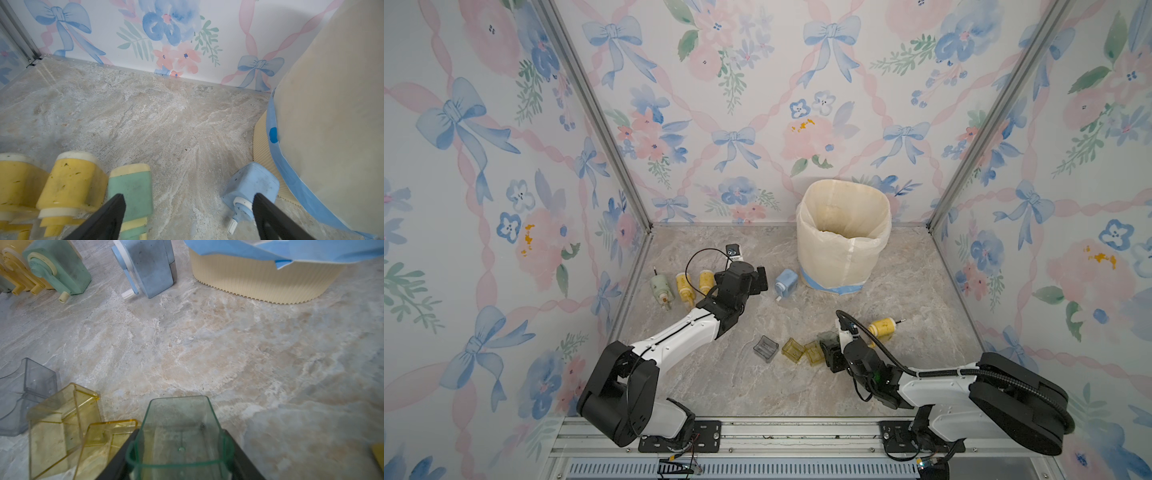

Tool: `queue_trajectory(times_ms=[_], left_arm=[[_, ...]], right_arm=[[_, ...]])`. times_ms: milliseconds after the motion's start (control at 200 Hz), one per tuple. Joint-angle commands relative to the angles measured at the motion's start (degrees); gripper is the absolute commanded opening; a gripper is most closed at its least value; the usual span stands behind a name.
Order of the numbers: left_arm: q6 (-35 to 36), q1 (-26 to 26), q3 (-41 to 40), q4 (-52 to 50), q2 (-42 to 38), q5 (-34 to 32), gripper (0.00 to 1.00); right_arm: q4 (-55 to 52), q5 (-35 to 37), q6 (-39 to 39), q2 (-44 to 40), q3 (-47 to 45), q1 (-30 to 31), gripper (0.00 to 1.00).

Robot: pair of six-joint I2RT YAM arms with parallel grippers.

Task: Take out the pencil sharpener tray and clean the shavings
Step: Place the container at the center of the board.

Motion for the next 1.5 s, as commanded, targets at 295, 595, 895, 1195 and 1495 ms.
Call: queue_trajectory(times_ms=[295,595,895,1195,1495], left_arm=[[0.5,-0.5,-0.7,-0.5,1.0,1.3,0.98],[2.2,-1.8,1.8,-0.3,4.3,5.7,0.98],[4.1,-3.3,1.4,2.8,7.2,9.6,0.98],[5.8,-3.3,-3.8,14.7,8.0,18.0,0.98],[8.3,-3.4,-3.8,16.3,11.2,19.5,0.98]], right_arm=[[-11.3,0.8,1.8,-10.3,2.7,0.6,0.74],[-13.3,-2.8,5.0,-11.6,2.6,-3.6,0.70],[-17.6,-8.0,7.4,-12.5,3.7,-8.5,0.44],[-22.7,-8.2,8.1,-14.9,2.6,-8.9,0.33],[-27.2,-9.2,7.8,-16.6,2.5,-8.8,0.23]])
